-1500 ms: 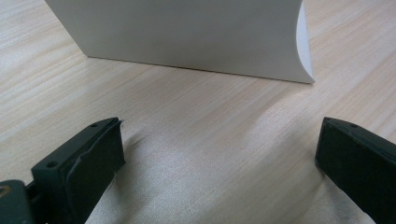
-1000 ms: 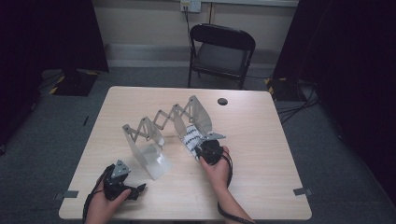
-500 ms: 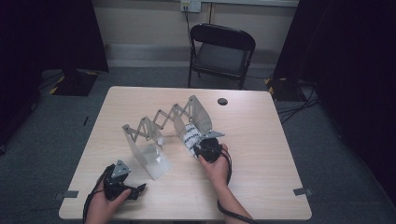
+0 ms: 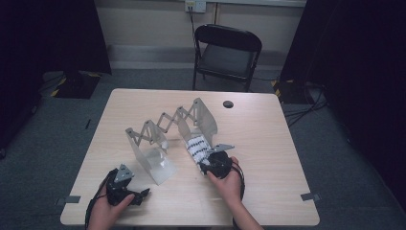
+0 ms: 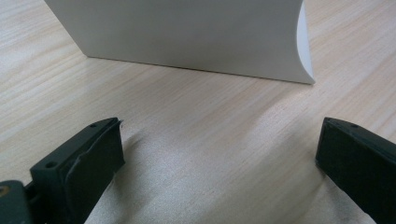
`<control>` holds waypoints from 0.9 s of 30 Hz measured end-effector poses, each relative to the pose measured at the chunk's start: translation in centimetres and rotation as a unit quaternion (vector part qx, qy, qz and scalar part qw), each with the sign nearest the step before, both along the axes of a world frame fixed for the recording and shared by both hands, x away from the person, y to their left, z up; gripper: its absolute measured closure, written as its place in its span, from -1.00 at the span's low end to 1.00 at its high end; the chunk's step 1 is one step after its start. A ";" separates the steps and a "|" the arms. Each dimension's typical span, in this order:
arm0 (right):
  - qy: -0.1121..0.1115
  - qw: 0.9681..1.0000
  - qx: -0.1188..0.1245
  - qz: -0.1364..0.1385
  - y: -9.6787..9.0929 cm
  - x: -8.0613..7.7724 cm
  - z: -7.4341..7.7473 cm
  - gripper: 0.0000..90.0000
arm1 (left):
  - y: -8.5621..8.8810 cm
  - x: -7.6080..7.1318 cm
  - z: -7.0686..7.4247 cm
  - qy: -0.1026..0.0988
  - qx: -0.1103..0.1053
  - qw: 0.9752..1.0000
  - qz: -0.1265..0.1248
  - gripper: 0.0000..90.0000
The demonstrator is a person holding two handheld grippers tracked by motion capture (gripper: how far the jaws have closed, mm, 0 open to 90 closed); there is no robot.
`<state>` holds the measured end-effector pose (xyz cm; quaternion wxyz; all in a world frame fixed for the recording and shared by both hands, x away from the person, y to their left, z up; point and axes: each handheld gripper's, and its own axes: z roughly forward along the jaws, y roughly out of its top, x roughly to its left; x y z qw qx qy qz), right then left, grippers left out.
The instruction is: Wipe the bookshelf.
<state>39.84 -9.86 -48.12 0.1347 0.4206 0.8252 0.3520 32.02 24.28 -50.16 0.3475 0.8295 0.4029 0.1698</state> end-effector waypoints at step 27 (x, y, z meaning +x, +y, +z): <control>-0.005 0.999 0.009 -0.049 -0.8 1.7 2.2 0.74 | 0.0 0.0 0.0 0.000 -0.001 1.000 0.000 -0.99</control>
